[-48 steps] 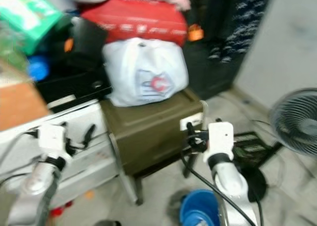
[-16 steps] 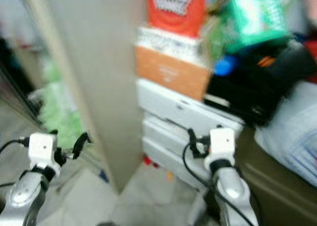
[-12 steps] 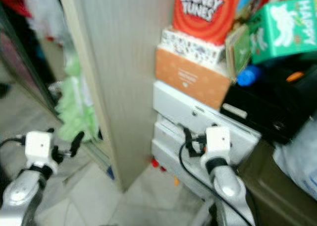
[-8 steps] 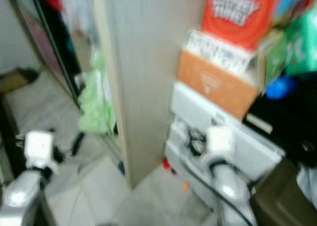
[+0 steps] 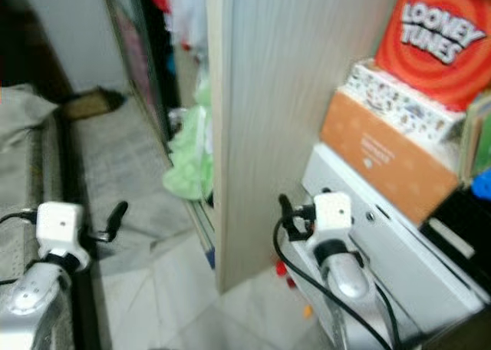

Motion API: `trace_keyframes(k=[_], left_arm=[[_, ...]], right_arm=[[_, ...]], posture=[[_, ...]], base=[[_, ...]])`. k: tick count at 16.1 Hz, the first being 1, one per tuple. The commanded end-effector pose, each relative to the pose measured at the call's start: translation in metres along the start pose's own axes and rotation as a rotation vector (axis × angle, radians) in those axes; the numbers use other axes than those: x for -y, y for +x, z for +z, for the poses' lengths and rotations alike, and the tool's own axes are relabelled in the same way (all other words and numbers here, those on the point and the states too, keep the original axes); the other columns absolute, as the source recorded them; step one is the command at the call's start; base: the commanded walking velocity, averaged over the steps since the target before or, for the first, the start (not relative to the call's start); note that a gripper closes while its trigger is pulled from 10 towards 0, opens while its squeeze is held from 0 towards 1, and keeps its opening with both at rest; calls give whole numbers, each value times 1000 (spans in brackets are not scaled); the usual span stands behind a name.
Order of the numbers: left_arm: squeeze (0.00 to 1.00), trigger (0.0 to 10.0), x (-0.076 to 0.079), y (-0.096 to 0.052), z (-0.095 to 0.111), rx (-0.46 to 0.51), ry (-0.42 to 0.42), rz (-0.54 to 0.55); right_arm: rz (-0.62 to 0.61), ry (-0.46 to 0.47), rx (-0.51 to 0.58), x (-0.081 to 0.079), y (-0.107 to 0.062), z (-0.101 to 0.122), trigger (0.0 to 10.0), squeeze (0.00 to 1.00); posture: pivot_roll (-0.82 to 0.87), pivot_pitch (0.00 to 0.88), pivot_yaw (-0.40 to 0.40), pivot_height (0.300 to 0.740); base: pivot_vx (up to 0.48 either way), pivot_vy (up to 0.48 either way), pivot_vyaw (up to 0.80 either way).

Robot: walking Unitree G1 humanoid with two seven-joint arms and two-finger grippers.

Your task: Clean up the room

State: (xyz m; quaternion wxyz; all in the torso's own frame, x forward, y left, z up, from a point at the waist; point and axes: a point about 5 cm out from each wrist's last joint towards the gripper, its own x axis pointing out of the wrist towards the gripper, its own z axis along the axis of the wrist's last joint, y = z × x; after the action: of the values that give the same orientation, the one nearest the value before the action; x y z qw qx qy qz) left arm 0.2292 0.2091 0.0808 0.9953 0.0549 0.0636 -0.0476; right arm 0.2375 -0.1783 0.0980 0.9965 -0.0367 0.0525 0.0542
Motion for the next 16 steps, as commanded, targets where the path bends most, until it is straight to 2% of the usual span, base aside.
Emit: trace_keyframes(k=[1,8,12,14,16], left_arm=[[0,10000,0,1,4,10,15,6],[0,10000,2,1,1,-7,-5,15],[0,10000,1,2,3,10,25,17],[0,10000,1,2,3,8,26,15],[0,10000,5,2,2,7,24,7]], right_arm=[[-15,-3,2,4,0,1,10000,0],[-18,-1,7,4,0,1,10000,0],[-12,2,7,3,-1,1,10000,0],[6,7,3,2,-1,1,10000,0],[88,31,-4,-7,-2,1,10000,0]], posture=[[-35,0,-64,740],[-37,0,-63,740],[-37,0,-63,740],[-37,0,-64,740],[-38,0,-63,740]], base=[[0,0,794],[0,0,796],[0,0,794],[0,0,794],[0,0,794]])
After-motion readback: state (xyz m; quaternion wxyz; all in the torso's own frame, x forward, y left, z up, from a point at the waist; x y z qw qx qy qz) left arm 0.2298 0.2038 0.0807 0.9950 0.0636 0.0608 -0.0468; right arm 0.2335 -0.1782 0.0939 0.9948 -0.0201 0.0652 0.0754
